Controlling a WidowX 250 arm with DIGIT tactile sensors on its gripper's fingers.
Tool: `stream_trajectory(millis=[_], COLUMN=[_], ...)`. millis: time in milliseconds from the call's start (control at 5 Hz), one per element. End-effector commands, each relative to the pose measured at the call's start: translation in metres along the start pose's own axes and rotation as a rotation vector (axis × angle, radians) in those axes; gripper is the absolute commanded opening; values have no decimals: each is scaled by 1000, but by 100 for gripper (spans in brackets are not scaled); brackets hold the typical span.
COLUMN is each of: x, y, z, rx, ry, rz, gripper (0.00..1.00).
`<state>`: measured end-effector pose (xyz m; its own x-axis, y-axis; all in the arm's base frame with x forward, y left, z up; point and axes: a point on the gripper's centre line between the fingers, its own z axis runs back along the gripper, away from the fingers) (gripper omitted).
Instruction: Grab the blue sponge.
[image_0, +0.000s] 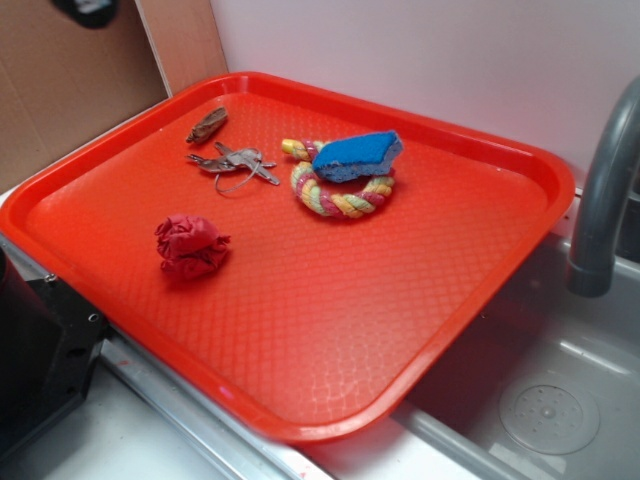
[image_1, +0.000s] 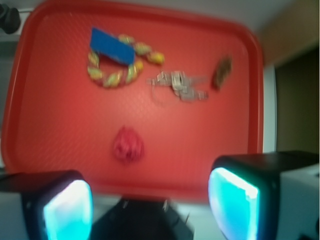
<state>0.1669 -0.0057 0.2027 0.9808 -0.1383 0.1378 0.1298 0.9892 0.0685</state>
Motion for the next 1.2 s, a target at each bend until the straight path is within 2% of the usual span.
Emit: stream_trajectory(millis=[0, 200, 400, 600, 800, 1000], x=[52, 70, 84, 81, 91, 103], y=[2, -13, -21, -34, -41, -41], z=[-38, -63, -82, -94, -110, -121], rx=[35, 64, 86, 51, 26, 59], ry=[-205, -245, -251, -268, -247, -206], rz=[-309, -498, -572, -677, -727, -716], gripper=[100, 100, 100, 100, 100, 100])
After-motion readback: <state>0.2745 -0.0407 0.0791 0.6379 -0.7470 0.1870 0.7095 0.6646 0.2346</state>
